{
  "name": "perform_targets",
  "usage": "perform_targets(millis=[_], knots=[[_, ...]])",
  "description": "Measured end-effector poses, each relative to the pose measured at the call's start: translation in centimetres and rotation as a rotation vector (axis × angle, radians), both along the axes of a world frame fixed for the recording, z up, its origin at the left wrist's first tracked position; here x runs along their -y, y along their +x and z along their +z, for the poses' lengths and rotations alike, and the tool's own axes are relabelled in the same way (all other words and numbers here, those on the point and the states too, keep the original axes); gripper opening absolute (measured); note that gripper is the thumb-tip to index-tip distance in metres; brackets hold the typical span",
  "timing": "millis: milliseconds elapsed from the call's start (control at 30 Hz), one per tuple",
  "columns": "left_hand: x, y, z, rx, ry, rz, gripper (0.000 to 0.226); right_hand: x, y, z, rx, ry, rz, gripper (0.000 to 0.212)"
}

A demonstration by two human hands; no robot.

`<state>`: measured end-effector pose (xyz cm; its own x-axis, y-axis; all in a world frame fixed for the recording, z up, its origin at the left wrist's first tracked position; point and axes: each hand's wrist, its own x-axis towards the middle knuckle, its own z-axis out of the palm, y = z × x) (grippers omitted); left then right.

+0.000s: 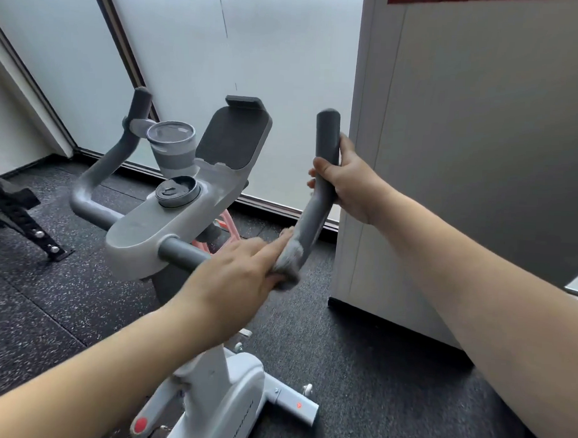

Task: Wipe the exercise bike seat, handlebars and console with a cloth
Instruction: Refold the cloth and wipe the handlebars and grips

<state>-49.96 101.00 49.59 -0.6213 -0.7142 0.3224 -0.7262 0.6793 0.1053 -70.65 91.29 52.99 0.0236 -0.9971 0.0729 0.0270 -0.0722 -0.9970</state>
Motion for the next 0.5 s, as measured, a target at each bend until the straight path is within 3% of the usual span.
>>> perform_targets(millis=[67, 200, 333, 500], knots=[[0.5, 3.4, -0.1, -0.002, 0.073, -0.066, 0.051, -0.3, 0.3, -0.1, -0.001, 0.022, -0.023, 0.054], [3.4, 2.9, 1.7, -0.269, 0.18, 0.081, 0.03, -1.3, 1.1, -1.3, -0.114, 0.024, -0.126, 0.061], [1.6, -1.8, 0.6, -0.141, 0.182, 0.015, 0.046, -2.4, 2.2, -2.0, -0.072, -0.013, -0.253, 0.059], [2.6, 5.4, -0.7, -0.044, 0.023, -0.221, 0.051, -3.1, 3.2, -1.4, -0.1, 0.004, -0.325, 0.052]])
